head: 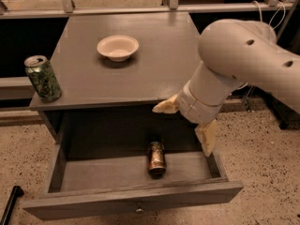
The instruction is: Pick orange can from top drawer and place on counter
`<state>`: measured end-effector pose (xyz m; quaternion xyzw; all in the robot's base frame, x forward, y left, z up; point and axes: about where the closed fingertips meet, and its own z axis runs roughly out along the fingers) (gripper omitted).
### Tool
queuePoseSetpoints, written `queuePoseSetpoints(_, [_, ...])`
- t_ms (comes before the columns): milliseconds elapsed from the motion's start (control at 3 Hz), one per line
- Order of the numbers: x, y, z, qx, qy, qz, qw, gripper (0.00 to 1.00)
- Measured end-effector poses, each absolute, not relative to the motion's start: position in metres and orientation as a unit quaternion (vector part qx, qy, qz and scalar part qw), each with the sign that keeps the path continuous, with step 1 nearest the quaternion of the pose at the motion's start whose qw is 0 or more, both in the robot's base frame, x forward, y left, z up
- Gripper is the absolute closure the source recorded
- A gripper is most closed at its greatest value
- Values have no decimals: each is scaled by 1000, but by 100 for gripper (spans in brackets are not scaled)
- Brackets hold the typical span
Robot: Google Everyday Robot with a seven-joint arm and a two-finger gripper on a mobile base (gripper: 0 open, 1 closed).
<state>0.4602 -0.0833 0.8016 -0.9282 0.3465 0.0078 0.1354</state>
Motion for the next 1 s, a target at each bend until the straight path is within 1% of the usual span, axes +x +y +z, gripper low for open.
queuePoseSetpoints(333, [462, -85, 805, -934, 332, 2, 132, 0])
queuePoseSetpoints(667, [458, -72, 787, -950, 289, -2, 122, 0])
queuePoseSetpoints(1000, [459, -58, 770, -970, 201, -22, 138, 0])
